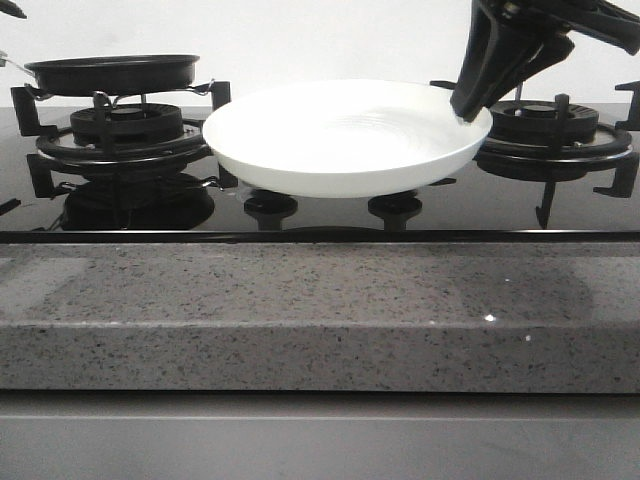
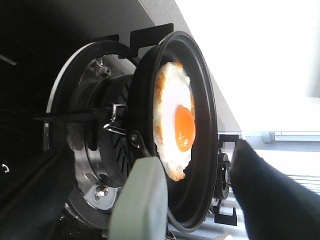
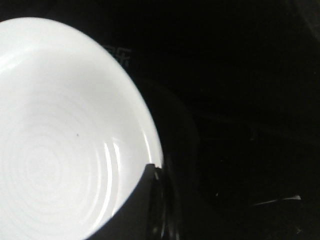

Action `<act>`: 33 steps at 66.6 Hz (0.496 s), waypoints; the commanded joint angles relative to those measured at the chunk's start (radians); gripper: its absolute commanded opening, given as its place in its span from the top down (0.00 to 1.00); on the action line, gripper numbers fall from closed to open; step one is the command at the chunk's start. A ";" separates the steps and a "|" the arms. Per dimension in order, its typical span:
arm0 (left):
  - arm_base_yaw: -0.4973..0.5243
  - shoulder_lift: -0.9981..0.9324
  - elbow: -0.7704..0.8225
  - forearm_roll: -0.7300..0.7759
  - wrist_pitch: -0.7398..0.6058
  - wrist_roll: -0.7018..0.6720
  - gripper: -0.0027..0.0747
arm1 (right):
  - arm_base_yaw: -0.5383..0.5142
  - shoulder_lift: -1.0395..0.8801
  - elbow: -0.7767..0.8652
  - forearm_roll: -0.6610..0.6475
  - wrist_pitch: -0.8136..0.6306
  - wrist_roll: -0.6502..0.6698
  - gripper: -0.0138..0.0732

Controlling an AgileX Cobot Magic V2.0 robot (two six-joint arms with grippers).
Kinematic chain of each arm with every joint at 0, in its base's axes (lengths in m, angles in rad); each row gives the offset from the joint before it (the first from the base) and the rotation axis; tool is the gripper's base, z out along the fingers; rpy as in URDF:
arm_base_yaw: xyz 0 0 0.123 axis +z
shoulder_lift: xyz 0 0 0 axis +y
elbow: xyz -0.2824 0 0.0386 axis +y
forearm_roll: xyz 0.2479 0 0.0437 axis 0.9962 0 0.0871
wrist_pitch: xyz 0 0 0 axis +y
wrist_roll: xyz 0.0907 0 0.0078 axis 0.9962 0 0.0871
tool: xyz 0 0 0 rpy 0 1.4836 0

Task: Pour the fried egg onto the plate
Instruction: 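Grasp the green pan handle with the left gripper and lift, then tilt the frying pan over the plate with the left gripper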

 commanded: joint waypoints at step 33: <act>0.006 -0.049 -0.030 -0.084 0.096 0.009 0.58 | 0.003 -0.046 -0.024 0.011 -0.039 -0.004 0.97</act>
